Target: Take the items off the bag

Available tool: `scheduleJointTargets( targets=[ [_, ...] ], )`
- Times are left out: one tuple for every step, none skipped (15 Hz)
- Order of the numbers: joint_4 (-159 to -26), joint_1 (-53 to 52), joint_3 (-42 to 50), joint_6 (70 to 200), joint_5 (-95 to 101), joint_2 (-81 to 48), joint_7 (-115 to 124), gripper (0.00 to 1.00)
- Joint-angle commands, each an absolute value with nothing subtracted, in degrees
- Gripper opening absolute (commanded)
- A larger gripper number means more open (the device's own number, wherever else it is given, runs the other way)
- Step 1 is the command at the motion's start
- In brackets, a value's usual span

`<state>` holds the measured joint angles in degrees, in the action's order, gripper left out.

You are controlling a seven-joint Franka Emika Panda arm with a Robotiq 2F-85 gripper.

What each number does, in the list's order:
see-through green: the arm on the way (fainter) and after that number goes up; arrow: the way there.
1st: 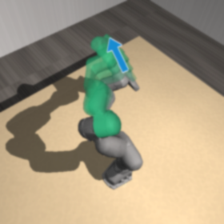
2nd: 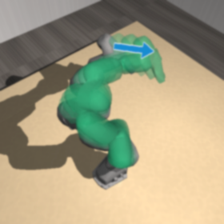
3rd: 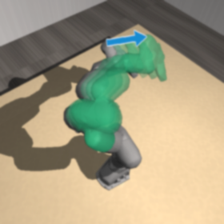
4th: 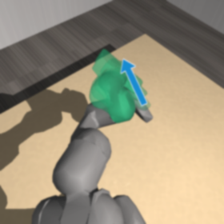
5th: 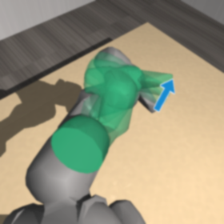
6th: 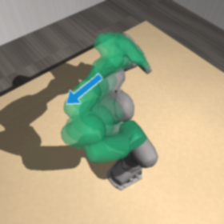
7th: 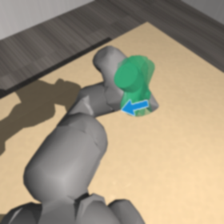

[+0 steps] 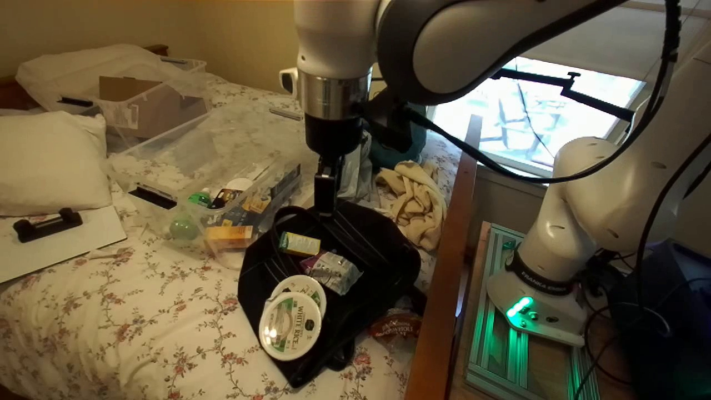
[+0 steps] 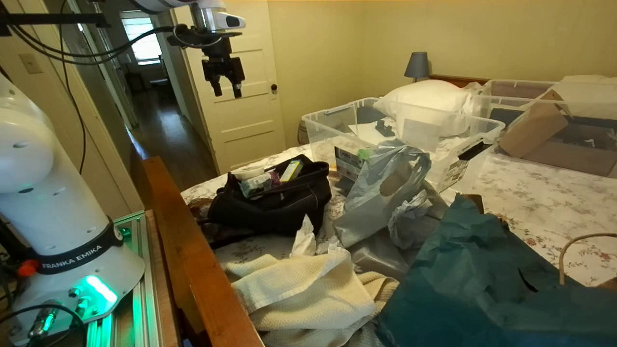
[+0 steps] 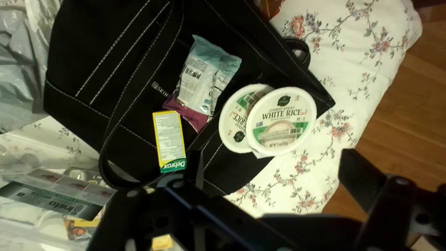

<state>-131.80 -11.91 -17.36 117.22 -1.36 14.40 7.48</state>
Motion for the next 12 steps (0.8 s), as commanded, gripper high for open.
scheduleJointTargets(
  targets=[
    [-131.77, -13.26, -16.79, 119.18, -2.17, 8.93, 6.09, 1.0],
    [-131.84, -13.38, -16.78, 119.7, -2.07, 7.81, 6.14, 1.0],
    [-132.02, -13.53, -16.76, 120.75, -2.2, 6.66, 6.07, 1.0],
    [-132.18, -13.71, -16.7, 122.32, -2.53, 5.42, 5.69, 1.0],
    [-132.01, -13.85, -16.69, 123.26, -2.59, 4.12, 5.41, 1.0],
    [-131.82, -14.0, -16.67, 124.47, -2.87, 2.72, 4.88, 1.0],
    [-131.62, -14.14, -16.64, 125.72, -3.35, 1.32, 4.09, 1.0],
    [-131.27, -14.2, -16.58, 126.68, -4.04, -0.29, 3.38, 1.0],
    [-130.94, -14.24, -16.54, 127.72, -5.01, -1.69, 2.62, 1.0],
    [-130.76, -14.27, -16.57, 128.77, -5.64, -2.89, 1.82, 1.0],
    [-130.43, -14.23, -16.56, 129.44, -6.43, -4.15, 0.94, 1.0],
    [-130.08, -14.19, -16.6, 130.02, -7.07, -5.53, 0.16, 1.0]
  ],
)
